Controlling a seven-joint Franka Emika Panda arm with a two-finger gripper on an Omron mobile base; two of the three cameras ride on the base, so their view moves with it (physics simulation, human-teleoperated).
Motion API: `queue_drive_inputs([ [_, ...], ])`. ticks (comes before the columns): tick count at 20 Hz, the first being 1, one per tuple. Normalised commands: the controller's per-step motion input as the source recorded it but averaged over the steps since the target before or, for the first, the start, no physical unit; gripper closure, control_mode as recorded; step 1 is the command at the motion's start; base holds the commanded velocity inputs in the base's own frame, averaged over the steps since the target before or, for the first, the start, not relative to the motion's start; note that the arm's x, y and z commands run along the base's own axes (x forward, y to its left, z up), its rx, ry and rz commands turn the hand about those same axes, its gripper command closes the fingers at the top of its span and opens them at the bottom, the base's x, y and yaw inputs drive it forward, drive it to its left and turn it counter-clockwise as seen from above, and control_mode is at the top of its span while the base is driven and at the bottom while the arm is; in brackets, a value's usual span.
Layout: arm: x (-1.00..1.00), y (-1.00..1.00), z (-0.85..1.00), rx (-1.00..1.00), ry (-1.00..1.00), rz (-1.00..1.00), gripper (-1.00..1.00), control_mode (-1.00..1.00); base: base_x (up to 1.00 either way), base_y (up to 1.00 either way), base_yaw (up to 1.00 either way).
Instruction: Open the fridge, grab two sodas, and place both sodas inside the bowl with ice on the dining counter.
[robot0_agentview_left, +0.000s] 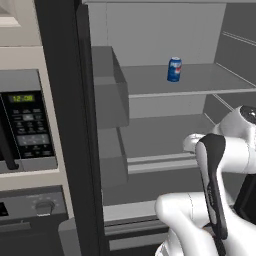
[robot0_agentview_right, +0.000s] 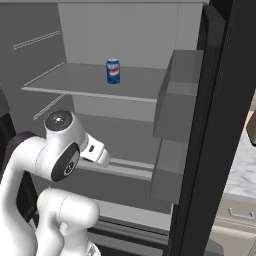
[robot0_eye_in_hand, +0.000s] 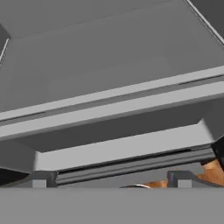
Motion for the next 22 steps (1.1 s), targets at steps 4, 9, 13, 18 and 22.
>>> queue_drive_inputs([
  [4,0.00,0.00,0.75,0.00,-0.49,0.03,-1.00,-1.00,0.00,0.00,0.00],
  [9,-0.02,0.00,0.78,-0.04,-0.43,0.00,-1.00,-1.00,0.00,0.00,0.00],
  [13,0.03,0.05,0.82,-0.15,-0.43,-0.05,-1.00,-1.00,0.00,0.00,0.00],
  [18,0.21,0.07,0.57,-0.19,-0.34,-0.05,-1.00,-1.00,0.00,0.00,0.00],
  [22,-0.03,0.01,0.36,-0.08,-0.17,-0.01,-1.00,-1.00,0.00,0.00,0.00],
])
